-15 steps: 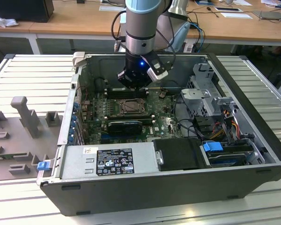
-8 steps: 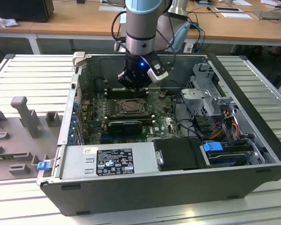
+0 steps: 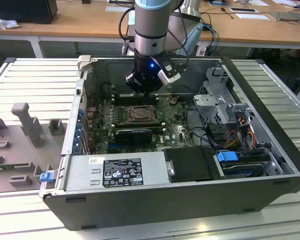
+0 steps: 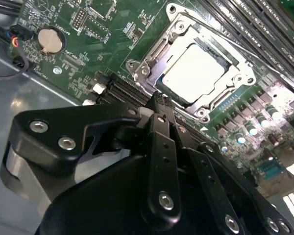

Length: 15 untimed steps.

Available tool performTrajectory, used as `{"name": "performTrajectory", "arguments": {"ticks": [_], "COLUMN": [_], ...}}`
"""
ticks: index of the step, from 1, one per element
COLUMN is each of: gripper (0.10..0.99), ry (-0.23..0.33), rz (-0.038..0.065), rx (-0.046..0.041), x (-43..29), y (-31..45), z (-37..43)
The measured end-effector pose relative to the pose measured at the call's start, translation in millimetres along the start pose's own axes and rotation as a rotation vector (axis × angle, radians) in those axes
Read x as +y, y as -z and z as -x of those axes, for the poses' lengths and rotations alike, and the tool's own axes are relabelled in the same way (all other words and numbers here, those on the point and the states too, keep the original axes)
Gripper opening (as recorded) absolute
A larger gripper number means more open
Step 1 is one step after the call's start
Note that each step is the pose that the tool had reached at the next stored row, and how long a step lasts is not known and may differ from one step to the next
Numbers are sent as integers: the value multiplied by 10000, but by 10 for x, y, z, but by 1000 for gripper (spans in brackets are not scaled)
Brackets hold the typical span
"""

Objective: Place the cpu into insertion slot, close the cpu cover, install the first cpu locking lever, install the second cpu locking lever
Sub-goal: 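Install the second cpu locking lever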

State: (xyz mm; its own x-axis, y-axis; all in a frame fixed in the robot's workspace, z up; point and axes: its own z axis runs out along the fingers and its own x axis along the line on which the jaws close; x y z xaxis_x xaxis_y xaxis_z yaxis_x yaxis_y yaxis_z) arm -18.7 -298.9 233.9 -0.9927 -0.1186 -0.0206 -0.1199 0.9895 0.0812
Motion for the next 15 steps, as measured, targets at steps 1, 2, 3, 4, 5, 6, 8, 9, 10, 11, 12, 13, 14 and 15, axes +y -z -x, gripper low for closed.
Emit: {"name": "performTrajectory", "arguments": {"ticks": [1,2,3,4,5,6,8,9,10,11,12,13,14,15], "gripper": [106,106,106,106,106,106,106,106,106,106,106,106,106,106], "ry": [-1,-3,-2,-2,-3,-3,-3,-4,-3,-5,-5,-6,-7,-8], "rz": [1,1,-1,-1,0,0,-1,1,0,-3,-1,-2,-1,0], "rx": [-2,-2,0,0,-1,0,0,-2,-1,0,-1,-1,-1,-2], "x": [-8,-15,-23,-36,-49,-58,-76,-80,-85,-86,-83,-80,-81,-86], "y": [1,1,3,3,4,4,6,5,6,17,76,119,127,131], "z": [-1,-2,-3,-4,-6,-7,-9,-10,-10,-11,-9,-8,-8,-8]}}
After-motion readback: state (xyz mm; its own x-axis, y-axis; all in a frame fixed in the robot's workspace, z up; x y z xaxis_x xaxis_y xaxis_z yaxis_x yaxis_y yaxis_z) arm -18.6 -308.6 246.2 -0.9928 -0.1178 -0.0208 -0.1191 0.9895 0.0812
